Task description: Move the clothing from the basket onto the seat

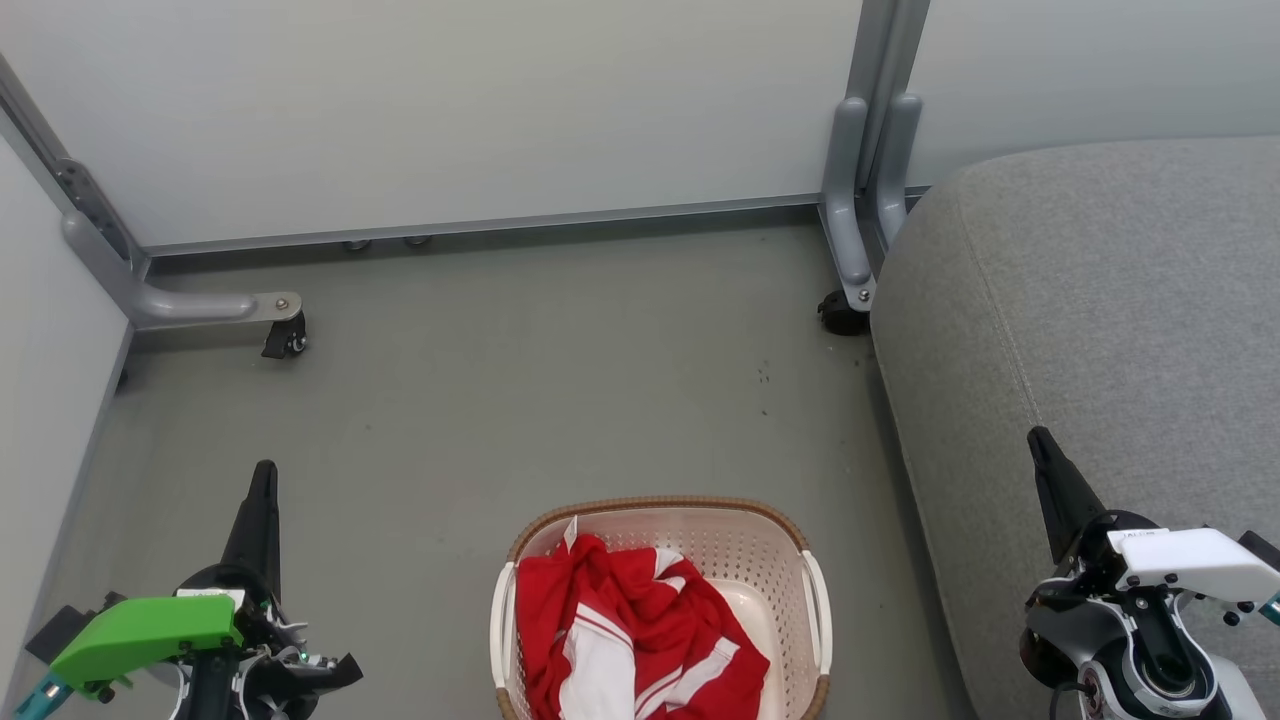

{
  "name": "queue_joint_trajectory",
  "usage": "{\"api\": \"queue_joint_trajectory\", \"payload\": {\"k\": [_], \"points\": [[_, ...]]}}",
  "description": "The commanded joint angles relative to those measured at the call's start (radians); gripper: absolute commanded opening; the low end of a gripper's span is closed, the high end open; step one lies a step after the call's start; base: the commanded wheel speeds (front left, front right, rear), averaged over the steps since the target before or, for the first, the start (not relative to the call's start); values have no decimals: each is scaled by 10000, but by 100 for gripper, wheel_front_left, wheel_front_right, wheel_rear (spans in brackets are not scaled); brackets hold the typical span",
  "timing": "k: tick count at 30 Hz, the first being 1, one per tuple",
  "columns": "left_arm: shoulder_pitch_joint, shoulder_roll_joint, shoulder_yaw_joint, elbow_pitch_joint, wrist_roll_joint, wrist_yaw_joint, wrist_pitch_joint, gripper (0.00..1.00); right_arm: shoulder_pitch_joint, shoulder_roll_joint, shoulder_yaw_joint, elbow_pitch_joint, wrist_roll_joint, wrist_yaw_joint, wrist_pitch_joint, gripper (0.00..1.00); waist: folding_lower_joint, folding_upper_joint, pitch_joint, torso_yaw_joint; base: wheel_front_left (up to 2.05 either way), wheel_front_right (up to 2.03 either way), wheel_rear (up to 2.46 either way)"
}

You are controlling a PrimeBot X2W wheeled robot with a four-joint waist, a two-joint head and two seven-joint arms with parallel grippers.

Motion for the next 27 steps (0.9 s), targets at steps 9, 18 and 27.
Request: {"api": "queue_joint_trajectory", "payload": {"k": [9,18,27], "points": [[-140,3,4,4,30,-45,26,0,-92,-16,-2,20,-52,4,18,0,0,-1,0,0,0,0,0],[-140,3,4,4,30,-45,26,0,-92,-16,-1,20,-52,4,18,0,0,-1,0,0,0,0,0],[-140,3,4,4,30,-45,26,0,-92,-16,-2,20,-51,4,17,0,0,-1,0,0,0,0,0]]}}
